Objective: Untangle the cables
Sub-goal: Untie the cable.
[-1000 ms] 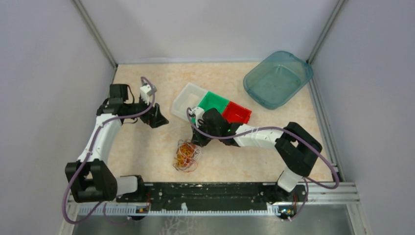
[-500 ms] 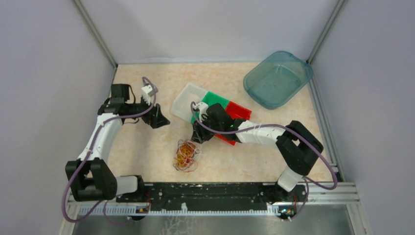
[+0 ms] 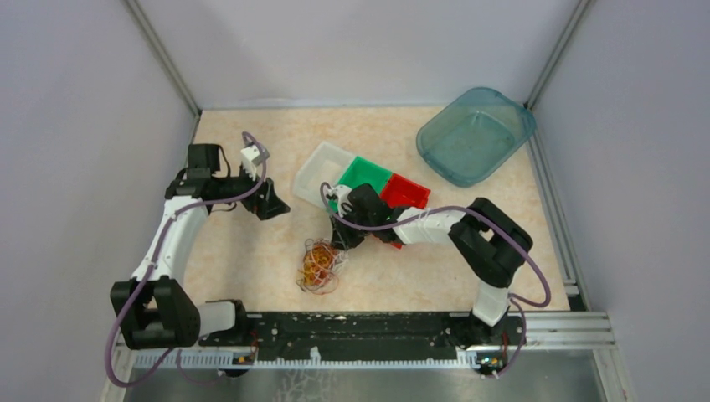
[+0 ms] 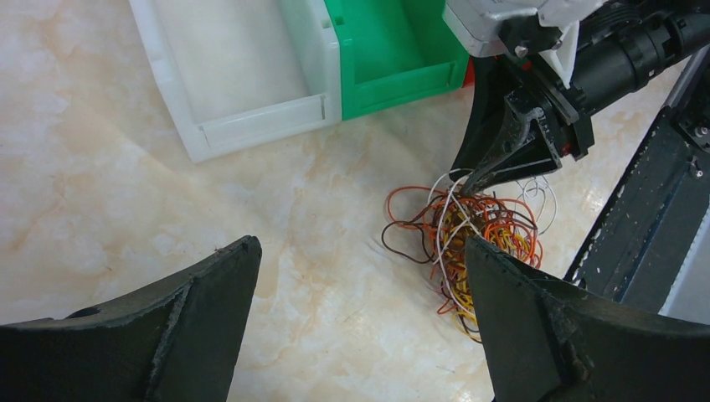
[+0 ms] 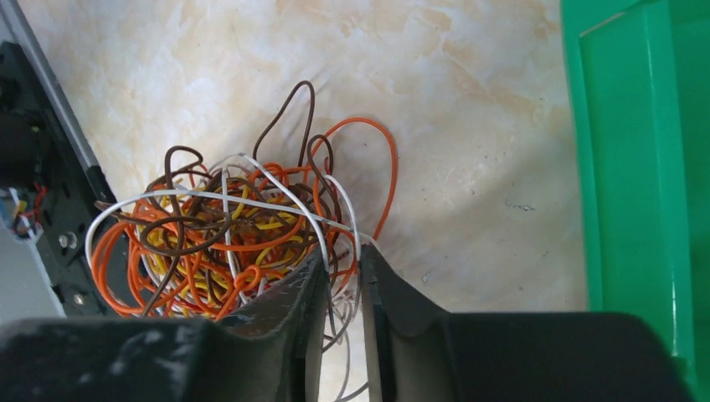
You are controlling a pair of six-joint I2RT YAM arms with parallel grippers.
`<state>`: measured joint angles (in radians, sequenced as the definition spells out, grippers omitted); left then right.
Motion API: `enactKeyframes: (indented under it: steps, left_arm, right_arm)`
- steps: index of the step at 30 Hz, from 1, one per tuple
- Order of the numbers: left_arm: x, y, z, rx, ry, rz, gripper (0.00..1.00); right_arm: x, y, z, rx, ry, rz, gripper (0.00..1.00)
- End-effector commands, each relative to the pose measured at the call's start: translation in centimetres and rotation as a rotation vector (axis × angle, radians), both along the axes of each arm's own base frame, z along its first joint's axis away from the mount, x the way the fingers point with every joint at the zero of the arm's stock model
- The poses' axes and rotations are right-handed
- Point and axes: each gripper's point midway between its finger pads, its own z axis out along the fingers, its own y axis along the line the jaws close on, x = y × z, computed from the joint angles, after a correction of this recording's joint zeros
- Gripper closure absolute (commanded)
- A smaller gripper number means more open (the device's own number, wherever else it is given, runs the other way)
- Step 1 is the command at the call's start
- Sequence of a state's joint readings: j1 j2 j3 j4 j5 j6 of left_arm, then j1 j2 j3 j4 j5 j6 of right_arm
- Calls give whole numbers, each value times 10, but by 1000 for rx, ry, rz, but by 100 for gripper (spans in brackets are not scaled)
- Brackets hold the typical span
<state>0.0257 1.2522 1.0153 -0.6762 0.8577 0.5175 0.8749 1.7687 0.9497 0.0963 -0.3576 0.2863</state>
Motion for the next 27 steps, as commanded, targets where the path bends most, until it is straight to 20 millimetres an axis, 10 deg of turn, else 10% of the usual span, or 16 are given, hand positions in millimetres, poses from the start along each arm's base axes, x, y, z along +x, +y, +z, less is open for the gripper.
enactKeyframes:
  steps: [1, 4, 17, 27]
  left_arm:
    - [-1, -4, 9, -2, -40, -31, 3]
    - [0, -4, 10, -2, -43, -33, 3]
    - [-5, -13, 20, -50, -52, -76, 3]
    - [-14, -27, 29, -104, -50, -132, 5]
  right_arm:
    - [13, 23, 33, 105, -64, 16, 86]
    - [14, 25, 48, 137, -83, 8, 100]
    - [26, 36, 157, 298, -242, 10, 100]
    - [13, 57, 185, 409, -179, 101, 100]
